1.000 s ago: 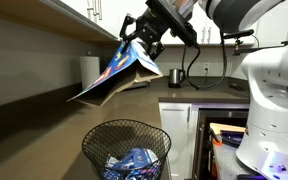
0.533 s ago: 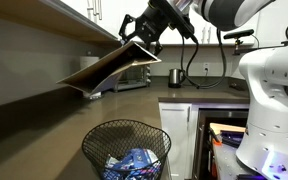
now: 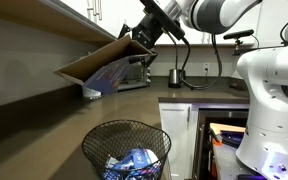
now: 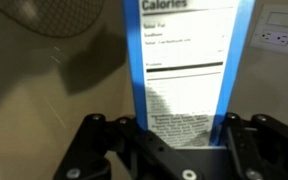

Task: Pour the contents from the box into the black then put the box on the counter

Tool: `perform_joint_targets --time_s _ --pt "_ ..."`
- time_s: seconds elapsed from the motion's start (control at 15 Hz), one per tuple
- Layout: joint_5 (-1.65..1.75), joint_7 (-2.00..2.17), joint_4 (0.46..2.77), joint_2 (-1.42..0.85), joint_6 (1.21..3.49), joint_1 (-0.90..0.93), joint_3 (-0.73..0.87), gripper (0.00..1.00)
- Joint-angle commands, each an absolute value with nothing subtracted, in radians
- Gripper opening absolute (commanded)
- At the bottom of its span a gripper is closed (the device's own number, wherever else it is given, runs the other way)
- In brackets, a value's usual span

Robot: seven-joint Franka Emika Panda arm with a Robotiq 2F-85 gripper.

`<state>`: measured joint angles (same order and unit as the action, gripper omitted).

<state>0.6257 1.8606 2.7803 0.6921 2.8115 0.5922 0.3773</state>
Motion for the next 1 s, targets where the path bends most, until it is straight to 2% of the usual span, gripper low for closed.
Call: perform_joint_targets --time_s 0.0,0.07,0.13,0.27,0.33,0.73,0.93 --pt "0.346 1.587 2.767 0.619 2.917 0.624 0.446 0.36" --pt "0.385 1.590 2.750 0.622 2.904 0.726 0.563 0.32" --pt "0.340 1.528 2.743 0.619 2.903 0.761 0.613 0.30" --pt "0.302 1.458 2.725 0.634 2.884 0.867 0.744 0.29" --pt "0.290 1.424 2.715 0.649 2.870 0.915 0.809 0.31" --pt "-0.254 0.940 2.641 0.613 2.815 0.969 0.888 0.32" --pt "-0.482 0.760 2.588 0.564 2.762 0.991 0.932 0.35"
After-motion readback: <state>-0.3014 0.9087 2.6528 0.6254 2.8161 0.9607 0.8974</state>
